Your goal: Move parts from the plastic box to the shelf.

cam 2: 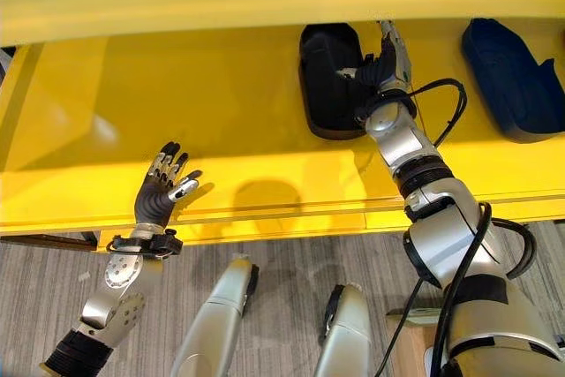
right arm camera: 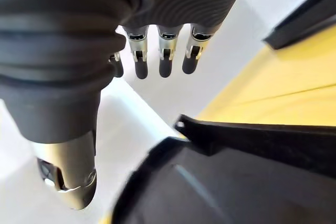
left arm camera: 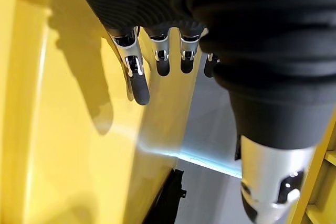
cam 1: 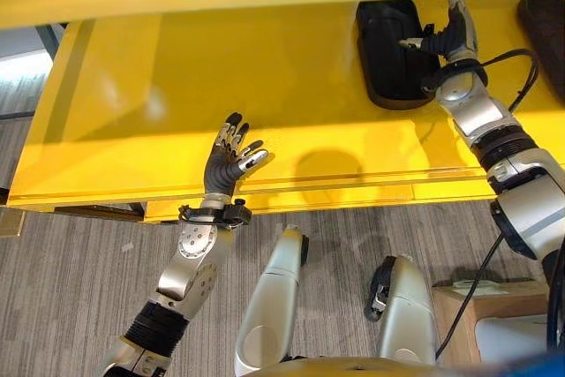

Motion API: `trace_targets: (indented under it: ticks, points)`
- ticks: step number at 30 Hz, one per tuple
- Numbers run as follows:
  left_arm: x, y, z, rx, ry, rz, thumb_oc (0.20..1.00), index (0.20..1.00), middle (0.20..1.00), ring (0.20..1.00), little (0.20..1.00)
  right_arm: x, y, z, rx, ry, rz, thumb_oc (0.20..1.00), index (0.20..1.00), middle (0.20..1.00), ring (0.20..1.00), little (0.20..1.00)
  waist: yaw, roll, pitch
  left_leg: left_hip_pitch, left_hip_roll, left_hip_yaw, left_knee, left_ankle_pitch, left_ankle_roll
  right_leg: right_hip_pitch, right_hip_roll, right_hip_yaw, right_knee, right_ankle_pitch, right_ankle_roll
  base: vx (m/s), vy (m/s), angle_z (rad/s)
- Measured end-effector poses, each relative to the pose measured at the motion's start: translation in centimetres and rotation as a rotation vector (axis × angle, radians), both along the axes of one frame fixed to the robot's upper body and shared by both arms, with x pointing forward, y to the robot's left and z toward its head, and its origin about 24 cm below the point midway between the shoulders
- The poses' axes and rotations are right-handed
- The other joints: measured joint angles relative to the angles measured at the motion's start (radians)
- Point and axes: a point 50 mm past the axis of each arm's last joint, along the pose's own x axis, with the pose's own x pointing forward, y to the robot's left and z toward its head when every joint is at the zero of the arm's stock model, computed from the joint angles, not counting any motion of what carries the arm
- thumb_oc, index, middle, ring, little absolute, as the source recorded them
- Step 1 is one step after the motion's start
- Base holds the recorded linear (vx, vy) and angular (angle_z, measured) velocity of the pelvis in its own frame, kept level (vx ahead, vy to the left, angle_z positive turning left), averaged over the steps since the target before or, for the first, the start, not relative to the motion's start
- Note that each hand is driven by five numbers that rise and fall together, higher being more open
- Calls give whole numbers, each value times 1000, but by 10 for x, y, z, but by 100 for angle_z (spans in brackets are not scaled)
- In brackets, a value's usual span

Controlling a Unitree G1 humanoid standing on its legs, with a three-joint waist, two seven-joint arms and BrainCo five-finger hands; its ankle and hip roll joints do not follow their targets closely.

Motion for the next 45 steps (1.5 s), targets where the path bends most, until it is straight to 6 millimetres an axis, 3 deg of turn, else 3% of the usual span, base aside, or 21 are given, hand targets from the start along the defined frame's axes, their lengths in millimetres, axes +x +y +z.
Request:
trace_targets:
  ticks: [4,10,12,15,18,19,20,21,24,27,29,32,33,34,40,45]
  points:
    - [0,3,1,-2,-4,11,1000,1000,1000,1000,1000,-5,4,12,-9,-54,24,1000,1000,1000,1000,1000,-9,-6,3,7,3,7,-37,20,0,1,5,0,-34,22,-2,-16,-15,-4]
    - [-2,7,-2,0,7,28,1000,1000,1000,1000,1000,-21,27,43,-49,-210,123,1000,1000,1000,1000,1000,-19,-20,10,55,17,16,-128,62,-4,36,23,-3,-117,65,-11,-4,-18,-6]
    - [-2,7,-3,1,12,27,1000,1000,1000,1000,1000,-25,25,42,-45,-223,131,1000,1000,1000,1000,1000,-27,-22,11,75,25,15,-156,73,-2,55,23,-6,-141,74,-11,10,-53,-1]
    - [-3,15,-7,6,36,58,1000,1000,1000,1000,1000,-53,26,6,67,-250,260,1000,1000,1000,1000,1000,-36,-38,2,192,44,23,-348,152,-7,170,50,-30,-337,158,-14,37,-58,-9]
    - [-11,25,-19,2,83,95,1000,1000,1000,1000,1000,-108,9,-86,376,-129,326,1000,1000,1000,1000,1000,-82,-75,-34,305,63,24,-543,225,-21,284,79,-64,-537,231,-17,125,-51,-6]
    - [-15,28,-24,-9,99,112,1000,1000,1000,1000,1000,-132,5,-116,444,-61,315,1000,1000,1000,1000,1000,-83,-74,-39,349,63,26,-599,245,-22,326,86,-68,-595,254,-15,145,-25,-19]
    - [-22,33,-32,-19,128,133,1000,1000,1000,1000,1000,-151,-1,-154,513,79,292,1000,1000,1000,1000,1000,-111,-73,-65,402,78,43,-668,263,-25,377,98,-68,-675,286,-14,151,-18,-27]
    - [-29,35,-39,-39,150,142,1000,1000,1000,1000,1000,-167,-10,-176,569,168,256,1000,1000,1000,1000,1000,-127,-66,-100,454,81,53,-744,288,-24,431,106,-71,-758,320,-9,190,-9,-27]
    - [-32,34,-46,-30,173,126,1000,1000,1000,1000,1000,-174,-20,-183,636,180,267,1000,1000,1000,1000,1000,-159,-56,-155,517,88,63,-839,326,-30,487,113,-73,-843,350,-8,170,12,-1]
    - [-43,40,-62,-45,238,159,1000,1000,1000,1000,1000,-181,-14,-198,749,229,303,1000,1000,1000,1000,1000,-157,-51,-239,587,94,84,-933,351,-32,541,133,-65,-936,385,-10,105,44,-21]
    - [-45,42,-68,-48,261,167,1000,1000,1000,1000,1000,-183,-13,-205,783,246,313,1000,1000,1000,1000,1000,-168,-45,-258,627,94,89,-990,376,-37,572,138,-61,-980,405,-10,84,56,-8]
    - [-53,40,-79,-67,305,178,1000,1000,1000,1000,1000,-196,-14,-220,798,314,292,1000,1000,1000,1000,1000,-179,-42,-317,702,100,128,-1110,425,-36,614,143,-46,-1069,448,-4,83,116,-34]
    - [-54,38,-80,-49,304,171,1000,1000,1000,1000,1000,-199,-13,-224,809,327,285,1000,1000,1000,1000,1000,-172,-44,-332,736,97,163,-1154,441,-35,628,146,-13,-1112,475,2,59,205,-63]
    - [-54,37,-79,-34,298,155,1000,1000,1000,1000,1000,-199,-12,-225,814,328,289,1000,1000,1000,1000,1000,-195,-48,-345,735,92,181,-1165,446,-34,623,142,2,-1135,495,5,40,168,-61]
    - [-52,36,-81,8,301,145,1000,1000,1000,1000,1000,-201,-9,-228,815,350,311,1000,1000,1000,1000,1000,-205,-56,-350,754,67,241,-1171,446,-23,599,127,68,-1128,520,19,-5,220,-31]
    - [-39,28,-76,60,277,105,1000,1000,1000,1000,1000,-200,-3,-226,829,341,331,1000,1000,1000,1000,1000,-240,-83,-328,731,7,300,-1158,441,17,502,83,155,-1053,558,64,-99,224,-37]
